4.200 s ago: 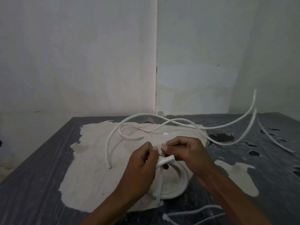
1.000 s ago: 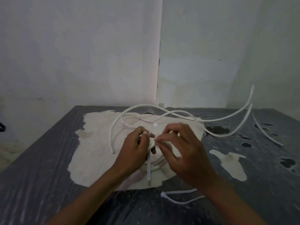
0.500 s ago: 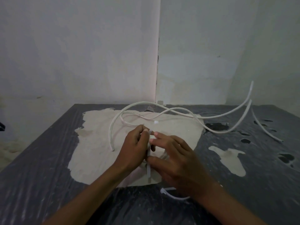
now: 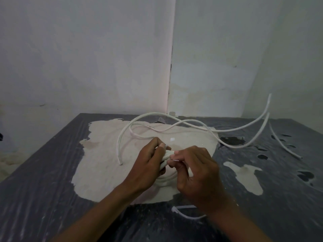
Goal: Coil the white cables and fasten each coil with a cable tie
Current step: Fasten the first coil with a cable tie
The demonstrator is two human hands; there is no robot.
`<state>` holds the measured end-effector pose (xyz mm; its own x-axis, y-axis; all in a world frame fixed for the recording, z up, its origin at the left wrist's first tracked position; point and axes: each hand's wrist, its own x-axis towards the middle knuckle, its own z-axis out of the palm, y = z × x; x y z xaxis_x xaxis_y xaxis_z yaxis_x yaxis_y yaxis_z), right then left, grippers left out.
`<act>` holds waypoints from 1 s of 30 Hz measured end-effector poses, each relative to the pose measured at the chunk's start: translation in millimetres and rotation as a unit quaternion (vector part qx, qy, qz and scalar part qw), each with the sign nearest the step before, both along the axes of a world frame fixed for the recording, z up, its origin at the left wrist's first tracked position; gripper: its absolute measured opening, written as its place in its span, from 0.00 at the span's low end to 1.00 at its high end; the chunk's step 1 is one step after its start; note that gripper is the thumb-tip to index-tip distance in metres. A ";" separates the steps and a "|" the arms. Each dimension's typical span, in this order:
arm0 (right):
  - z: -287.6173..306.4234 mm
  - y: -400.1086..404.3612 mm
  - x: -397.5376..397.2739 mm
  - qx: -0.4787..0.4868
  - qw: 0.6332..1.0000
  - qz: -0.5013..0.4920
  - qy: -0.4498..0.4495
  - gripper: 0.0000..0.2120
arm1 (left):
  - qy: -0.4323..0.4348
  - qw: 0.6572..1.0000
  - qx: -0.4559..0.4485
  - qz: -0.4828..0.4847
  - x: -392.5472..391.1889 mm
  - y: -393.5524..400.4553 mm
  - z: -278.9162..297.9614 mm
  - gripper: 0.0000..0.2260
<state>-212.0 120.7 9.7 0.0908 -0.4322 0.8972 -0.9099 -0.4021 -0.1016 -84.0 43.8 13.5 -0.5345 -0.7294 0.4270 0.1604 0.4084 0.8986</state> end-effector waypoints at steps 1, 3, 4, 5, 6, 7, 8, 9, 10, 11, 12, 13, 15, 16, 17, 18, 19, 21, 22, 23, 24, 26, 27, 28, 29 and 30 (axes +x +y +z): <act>-0.1 0.4 1.9 -0.001 1.000 -0.002 -0.019 0.06 | -0.001 1.000 0.005 -0.005 1.1 1.0 1.0 0.11; 2.2 -0.2 6.8 0.006 0.999 -0.003 -0.051 0.05 | 0.001 1.000 0.010 -0.007 2.8 3.6 2.2 0.11; 4.6 -0.6 9.1 0.018 0.998 0.001 -0.066 0.06 | 0.004 1.000 0.010 -0.005 3.6 4.3 2.0 0.11; 8.4 -0.7 10.5 0.037 0.996 0.006 -0.086 0.06 | 0.006 1.000 0.011 -0.002 3.9 4.8 1.9 0.12; 13.0 0.0 11.2 0.060 0.992 0.012 -0.114 0.06 | 0.007 1.000 0.013 0.002 4.3 4.8 1.4 0.12; 18.3 1.8 11.7 0.085 0.985 0.018 -0.151 0.06 | 0.007 1.000 0.015 0.003 4.7 4.6 1.1 0.13; 22.9 3.9 11.5 0.109 0.976 0.025 -0.189 0.05 | 0.006 1.000 0.016 0.004 4.5 4.3 1.0 0.13; 27.0 6.0 10.7 0.126 0.967 0.029 -0.220 0.06 | 0.005 1.000 0.013 0.004 4.1 4.5 1.6 0.12; 30.3 7.2 9.5 0.137 0.961 0.031 -0.236 0.08 | 0.002 1.000 0.007 0.004 3.4 4.4 2.3 0.12; 33.2 7.8 8.0 0.144 0.960 0.033 -0.236 0.08 | 0.000 1.000 0.000 0.002 2.4 4.3 3.0 0.11; 35.9 7.4 6.6 0.148 0.962 0.034 -0.226 0.07 | 0.000 1.000 -0.005 -0.002 1.3 4.2 3.5 0.11; 38.3 6.9 5.8 0.152 0.964 0.035 -0.214 0.06 | 0.000 1.000 -0.009 -0.008 0.3 4.1 3.9 0.11; 40.9 5.5 4.8 0.153 0.967 0.042 -0.201 0.03 | 0.002 1.000 -0.013 -0.014 -1.1 3.1 4.2 0.13; 41.6 5.1 5.0 0.158 0.965 0.047 -0.202 0.02 | 0.003 1.000 -0.013 -0.014 -1.1 2.5 4.0 0.13; 41.6 5.6 5.6 0.168 0.962 0.048 -0.212 0.01 | 0.002 1.000 -0.010 -0.016 -1.0 2.4 3.8 0.13; 41.0 6.3 6.2 0.180 0.956 0.049 -0.228 0.01 | 0.001 1.000 -0.009 -0.016 -0.8 2.3 3.4 0.12; 40.3 6.9 6.5 0.190 0.949 0.050 -0.249 0.02 | -0.001 1.000 -0.009 -0.015 -1.0 2.4 3.3 0.11; 39.4 6.2 6.9 0.208 0.930 0.055 -0.298 0.04 | -0.008 1.000 -0.010 -0.008 -1.1 2.6 3.1 0.09; 38.9 4.8 6.6 0.216 0.921 0.055 -0.319 0.05 | -0.012 1.000 -0.010 -0.002 -1.2 2.3 2.8 0.09; 38.9 3.6 6.5 0.225 0.914 0.054 -0.335 0.06 | -0.013 1.000 -0.011 0.003 -1.2 2.0 2.3 0.08; 39.1 2.5 6.6 0.234 0.906 0.054 -0.348 0.07 | -0.011 1.000 -0.010 0.006 -1.1 2.2 1.9 0.08; 40.9 1.4 6.2 0.257 0.893 0.052 -0.367 0.07 | -0.005 1.000 -0.011 0.005 -1.4 3.4 1.2 0.08; 43.0 1.6 5.8 0.270 0.887 0.051 -0.371 0.07 | -0.003 1.000 -0.013 0.004 -2.0 4.0 1.3 0.08; 45.6 1.8 5.4 0.283 0.882 0.050 -0.373 0.07 | -0.004 1.000 -0.016 0.006 -2.2 4.4 0.8 0.08; 47.9 2.1 4.4 0.296 0.877 0.050 -0.375 0.07 | -0.006 1.000 -0.018 0.009 -2.7 4.4 0.4 0.08; 49.7 2.2 2.6 0.306 0.873 0.049 -0.375 0.08 | -0.007 1.000 -0.019 0.010 -3.2 4.4 -0.2 0.08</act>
